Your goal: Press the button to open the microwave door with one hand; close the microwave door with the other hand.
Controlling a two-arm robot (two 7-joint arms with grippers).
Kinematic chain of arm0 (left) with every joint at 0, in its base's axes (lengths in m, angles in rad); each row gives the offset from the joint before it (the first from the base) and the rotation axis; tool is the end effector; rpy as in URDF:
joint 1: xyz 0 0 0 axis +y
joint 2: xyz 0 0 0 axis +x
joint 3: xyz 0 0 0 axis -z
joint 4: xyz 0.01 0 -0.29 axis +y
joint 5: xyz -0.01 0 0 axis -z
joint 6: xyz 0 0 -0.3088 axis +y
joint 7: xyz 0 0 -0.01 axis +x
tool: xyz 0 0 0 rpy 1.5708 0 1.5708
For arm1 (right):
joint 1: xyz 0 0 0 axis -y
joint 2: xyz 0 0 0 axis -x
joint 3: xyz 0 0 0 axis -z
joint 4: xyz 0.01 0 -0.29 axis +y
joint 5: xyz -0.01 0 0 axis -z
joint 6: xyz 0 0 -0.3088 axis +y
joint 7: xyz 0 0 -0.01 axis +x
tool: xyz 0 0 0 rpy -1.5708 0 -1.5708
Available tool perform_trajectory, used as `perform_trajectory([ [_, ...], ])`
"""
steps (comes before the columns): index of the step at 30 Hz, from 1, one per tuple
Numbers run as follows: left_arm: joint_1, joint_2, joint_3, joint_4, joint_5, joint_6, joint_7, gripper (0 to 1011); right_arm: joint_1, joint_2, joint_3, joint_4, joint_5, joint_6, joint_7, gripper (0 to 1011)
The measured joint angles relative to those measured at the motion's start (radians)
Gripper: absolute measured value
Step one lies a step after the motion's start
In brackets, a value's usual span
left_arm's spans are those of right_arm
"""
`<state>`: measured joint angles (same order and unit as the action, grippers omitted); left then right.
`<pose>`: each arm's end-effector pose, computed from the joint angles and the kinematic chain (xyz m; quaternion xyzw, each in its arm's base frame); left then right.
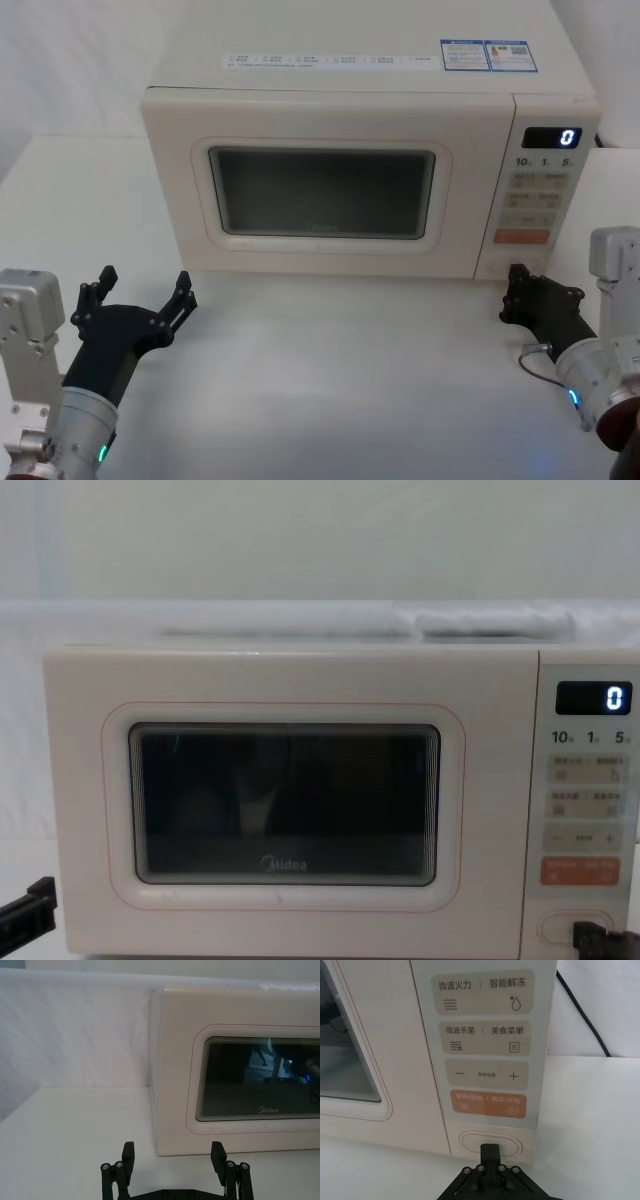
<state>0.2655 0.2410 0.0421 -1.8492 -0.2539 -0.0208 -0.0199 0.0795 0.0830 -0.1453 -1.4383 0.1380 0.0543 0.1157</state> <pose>0.2530 0.0376 -0.2852 -0.0174 0.0064 0.6616 0.7496 0.3476 0.0185 -0.3187 -0.0270 0.0577 -0.6129 0.7876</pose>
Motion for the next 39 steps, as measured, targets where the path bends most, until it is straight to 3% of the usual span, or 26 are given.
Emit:
perform_trajectory([
  [39,0.0,0.0,0.0,0.0,0.0,0.0,0.0,1001,0.057,-0.04,-0.004,0.075,-0.046,-0.023,-0.023,0],
])
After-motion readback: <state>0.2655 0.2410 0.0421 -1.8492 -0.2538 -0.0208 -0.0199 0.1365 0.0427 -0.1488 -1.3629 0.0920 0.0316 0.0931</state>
